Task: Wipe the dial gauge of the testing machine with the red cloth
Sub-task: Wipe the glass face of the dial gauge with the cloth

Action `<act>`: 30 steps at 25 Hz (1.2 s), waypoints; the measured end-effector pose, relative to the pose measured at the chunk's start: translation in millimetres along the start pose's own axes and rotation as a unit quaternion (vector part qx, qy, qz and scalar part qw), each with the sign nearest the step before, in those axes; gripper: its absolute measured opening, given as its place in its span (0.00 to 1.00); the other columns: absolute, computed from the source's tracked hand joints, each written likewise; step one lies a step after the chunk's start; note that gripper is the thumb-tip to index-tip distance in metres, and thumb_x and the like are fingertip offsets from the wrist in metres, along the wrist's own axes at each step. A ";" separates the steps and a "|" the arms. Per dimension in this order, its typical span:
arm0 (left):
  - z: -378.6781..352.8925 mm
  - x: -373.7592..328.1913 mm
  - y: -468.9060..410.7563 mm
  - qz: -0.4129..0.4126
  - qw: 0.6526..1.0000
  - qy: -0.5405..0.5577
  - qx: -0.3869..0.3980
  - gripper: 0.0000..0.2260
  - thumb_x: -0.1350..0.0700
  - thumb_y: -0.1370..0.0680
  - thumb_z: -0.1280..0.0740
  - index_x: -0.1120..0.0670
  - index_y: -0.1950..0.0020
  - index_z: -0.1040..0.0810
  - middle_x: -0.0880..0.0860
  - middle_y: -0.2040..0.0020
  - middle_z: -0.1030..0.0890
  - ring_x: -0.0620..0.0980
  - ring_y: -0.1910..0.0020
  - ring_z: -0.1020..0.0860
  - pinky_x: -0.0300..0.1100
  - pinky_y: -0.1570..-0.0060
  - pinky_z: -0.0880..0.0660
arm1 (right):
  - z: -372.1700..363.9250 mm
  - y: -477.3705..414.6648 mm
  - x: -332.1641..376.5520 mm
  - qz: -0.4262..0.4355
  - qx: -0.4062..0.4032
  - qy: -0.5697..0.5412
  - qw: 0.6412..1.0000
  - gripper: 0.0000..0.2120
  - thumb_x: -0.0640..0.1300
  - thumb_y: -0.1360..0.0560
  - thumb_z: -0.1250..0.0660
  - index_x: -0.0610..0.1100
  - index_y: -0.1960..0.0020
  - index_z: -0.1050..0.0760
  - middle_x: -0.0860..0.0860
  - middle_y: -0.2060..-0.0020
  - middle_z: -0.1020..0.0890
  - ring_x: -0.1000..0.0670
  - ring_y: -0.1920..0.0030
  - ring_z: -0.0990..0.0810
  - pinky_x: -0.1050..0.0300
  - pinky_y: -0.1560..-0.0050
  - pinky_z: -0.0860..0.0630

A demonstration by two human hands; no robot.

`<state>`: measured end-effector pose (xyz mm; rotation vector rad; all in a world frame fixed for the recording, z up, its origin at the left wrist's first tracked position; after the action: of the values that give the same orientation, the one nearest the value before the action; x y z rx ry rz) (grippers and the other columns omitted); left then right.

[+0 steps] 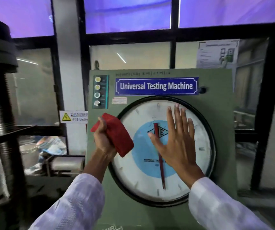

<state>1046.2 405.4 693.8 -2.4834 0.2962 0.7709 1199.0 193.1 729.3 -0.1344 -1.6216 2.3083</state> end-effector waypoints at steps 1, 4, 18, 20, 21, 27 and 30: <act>1.4 9.7 -10.2 -0.002 0.999 -0.027 -0.021 0.20 0.39 0.16 0.41 0.53 0.56 0.24 0.54 0.59 0.25 0.54 0.58 0.26 0.49 0.55 0.29 | -8.5 0.5 -11.0 -0.010 0.008 0.011 1.000 0.47 0.75 0.19 0.50 0.45 0.12 0.49 0.44 0.12 0.48 0.43 0.12 0.50 0.38 0.14 0.47; 9.9 44.6 -38.8 0.008 0.992 -0.097 -0.083 0.21 0.33 0.23 0.32 0.51 0.57 0.18 0.52 0.60 0.19 0.52 0.57 0.21 0.48 0.51 0.25 | -37.6 1.2 -46.1 -0.029 0.029 0.053 0.998 0.47 0.75 0.20 0.50 0.46 0.12 0.53 0.45 0.12 0.52 0.44 0.12 0.55 0.37 0.14 0.48; -24.2 118.8 -111.4 -0.312 0.621 -0.716 -0.062 0.41 0.37 0.19 0.41 0.52 0.14 0.56 0.55 0.13 0.54 0.55 0.14 0.58 0.61 0.17 0.57 | -159.0 48.8 -196.7 -0.135 0.066 0.117 0.982 0.52 0.78 0.24 0.47 0.43 0.13 0.47 0.41 0.13 0.48 0.38 0.13 0.47 0.31 0.17 0.40; -27.8 125.0 -113.9 -0.329 0.577 -0.747 -0.039 0.42 0.32 0.20 0.44 0.52 0.14 0.55 0.55 0.13 0.54 0.56 0.14 0.58 0.62 0.18 0.60 | -177.5 56.6 -206.3 -0.142 0.067 0.116 0.981 0.53 0.80 0.25 0.48 0.45 0.13 0.49 0.42 0.13 0.49 0.40 0.13 0.50 0.31 0.17 0.43; -29.7 127.5 -114.3 -0.333 0.561 -0.758 -0.027 0.43 0.29 0.21 0.46 0.52 0.13 0.54 0.55 0.13 0.54 0.57 0.14 0.58 0.61 0.19 0.62 | -184.6 59.5 -209.3 -0.142 0.058 0.116 0.981 0.53 0.81 0.25 0.49 0.46 0.13 0.51 0.42 0.12 0.50 0.40 0.13 0.51 0.31 0.16 0.45; -49.2 142.5 -117.3 -0.299 0.593 -0.746 0.042 0.41 0.25 0.21 0.62 0.47 0.13 0.54 0.51 0.13 0.57 0.52 0.16 0.65 0.62 0.19 0.64 | -201.7 68.5 -219.1 -0.158 -0.008 0.082 0.984 0.55 0.81 0.25 0.45 0.45 0.12 0.50 0.37 0.13 0.50 0.35 0.13 0.54 0.29 0.16 0.52; -90.8 172.0 -108.3 -0.332 0.554 -0.761 0.060 0.33 0.34 0.16 0.62 0.47 0.13 0.50 0.52 0.13 0.54 0.54 0.15 0.61 0.61 0.18 0.60 | -202.3 71.7 -219.1 -0.167 -0.026 0.084 0.982 0.59 0.83 0.26 0.45 0.41 0.13 0.48 0.32 0.15 0.49 0.33 0.13 0.52 0.29 0.16 0.50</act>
<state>1266.1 438.6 703.0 -0.7986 -1.0856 1.9504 1443.4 285.6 568.6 -0.0615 -1.4926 1.9497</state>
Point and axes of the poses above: each hand's wrist, its own y-axis away from the middle knuckle, its own z-axis out of the back of the hand, x = y × z, the point moved 10 cm from there along -y, towards the middle knuckle
